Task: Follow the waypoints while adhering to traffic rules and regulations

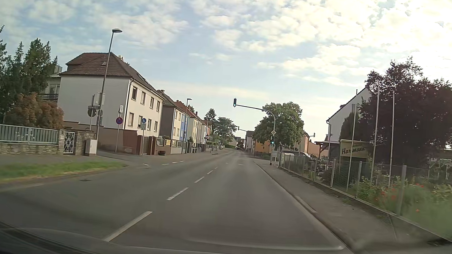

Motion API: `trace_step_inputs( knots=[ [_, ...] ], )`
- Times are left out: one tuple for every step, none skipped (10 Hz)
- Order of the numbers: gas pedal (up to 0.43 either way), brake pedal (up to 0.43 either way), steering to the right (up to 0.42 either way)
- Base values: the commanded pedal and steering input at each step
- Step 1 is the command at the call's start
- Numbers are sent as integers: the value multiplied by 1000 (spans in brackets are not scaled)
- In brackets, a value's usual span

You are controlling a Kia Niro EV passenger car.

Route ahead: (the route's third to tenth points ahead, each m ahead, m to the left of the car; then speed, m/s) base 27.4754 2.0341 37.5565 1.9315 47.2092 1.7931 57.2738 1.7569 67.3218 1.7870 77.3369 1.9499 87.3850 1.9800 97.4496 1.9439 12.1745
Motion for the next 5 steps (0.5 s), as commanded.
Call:
trace_step_inputs(
  knots=[
    [28, 18, 4],
    [20, 18, 4],
    [20, 18, 4],
    [20, 18, 4],
    [20, 18, 3]
  ],
)
